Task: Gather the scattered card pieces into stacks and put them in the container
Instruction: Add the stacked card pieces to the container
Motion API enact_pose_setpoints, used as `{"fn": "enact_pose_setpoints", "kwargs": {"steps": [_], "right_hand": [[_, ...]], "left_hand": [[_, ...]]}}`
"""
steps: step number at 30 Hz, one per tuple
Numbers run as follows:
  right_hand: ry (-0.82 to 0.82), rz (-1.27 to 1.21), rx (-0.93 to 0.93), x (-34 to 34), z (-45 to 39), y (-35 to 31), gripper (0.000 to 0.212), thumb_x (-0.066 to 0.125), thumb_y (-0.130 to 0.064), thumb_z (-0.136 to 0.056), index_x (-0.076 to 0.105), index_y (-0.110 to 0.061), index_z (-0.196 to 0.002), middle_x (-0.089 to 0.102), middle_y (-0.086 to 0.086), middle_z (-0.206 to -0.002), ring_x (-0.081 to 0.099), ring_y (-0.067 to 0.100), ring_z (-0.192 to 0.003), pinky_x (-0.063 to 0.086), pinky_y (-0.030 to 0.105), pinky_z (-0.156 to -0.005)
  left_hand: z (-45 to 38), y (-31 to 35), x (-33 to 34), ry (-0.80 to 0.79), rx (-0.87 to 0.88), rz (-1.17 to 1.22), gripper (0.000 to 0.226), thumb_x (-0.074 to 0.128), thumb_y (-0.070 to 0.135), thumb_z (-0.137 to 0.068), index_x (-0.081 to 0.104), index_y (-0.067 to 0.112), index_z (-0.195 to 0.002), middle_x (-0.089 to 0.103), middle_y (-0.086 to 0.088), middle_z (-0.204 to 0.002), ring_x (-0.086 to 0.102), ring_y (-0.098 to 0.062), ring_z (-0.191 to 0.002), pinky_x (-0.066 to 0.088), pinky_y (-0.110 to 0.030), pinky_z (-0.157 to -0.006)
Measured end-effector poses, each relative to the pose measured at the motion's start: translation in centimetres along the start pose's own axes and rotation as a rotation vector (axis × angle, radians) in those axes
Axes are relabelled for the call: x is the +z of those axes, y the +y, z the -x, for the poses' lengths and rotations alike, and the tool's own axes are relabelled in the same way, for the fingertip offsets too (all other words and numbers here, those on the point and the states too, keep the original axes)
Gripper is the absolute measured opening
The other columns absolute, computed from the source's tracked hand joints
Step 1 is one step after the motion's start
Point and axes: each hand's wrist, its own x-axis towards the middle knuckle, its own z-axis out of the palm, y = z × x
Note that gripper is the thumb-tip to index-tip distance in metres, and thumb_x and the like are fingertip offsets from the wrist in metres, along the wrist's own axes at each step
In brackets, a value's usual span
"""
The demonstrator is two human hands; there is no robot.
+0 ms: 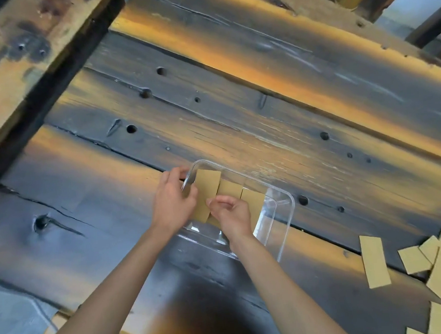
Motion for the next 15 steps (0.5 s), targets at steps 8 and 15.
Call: {"fn": "enact_pose_setpoints", "kwargs": {"steps": [8, 15], "right_hand": [[0.209, 0.315, -0.171, 1.7, -0.3, 1.0, 0.027, 0.084, -0.027, -0.079, 0.07, -0.019, -0.101, 0.072, -0.007, -0.085, 0.07, 0.014, -0.086, 0.055, 0.033, -0.089], [0.19, 0.511, -0.19, 1.6, -0.1, -0.2, 0.029, 0.077, -0.03, -0.084, 0.072, -0.014, -0.108, 0.076, -0.003, -0.096, 0.068, 0.016, -0.097, 0.05, 0.024, -0.089]], "left_hand": [[-1.2, -0.8, 0.1, -0.037, 0.001, 0.03, 0.031, 0.063, 0.016, -0.086, 0.059, 0.022, -0.116, 0.065, 0.004, -0.107, 0.061, -0.016, -0.09, 0.052, -0.036, -0.081], [-1.3, -0.6, 0.1, -0.058, -0.005, 0.012, 0.029, 0.06, 0.02, -0.089, 0.058, 0.021, -0.118, 0.063, 0.002, -0.106, 0.06, -0.019, -0.093, 0.051, -0.037, -0.084]]}}
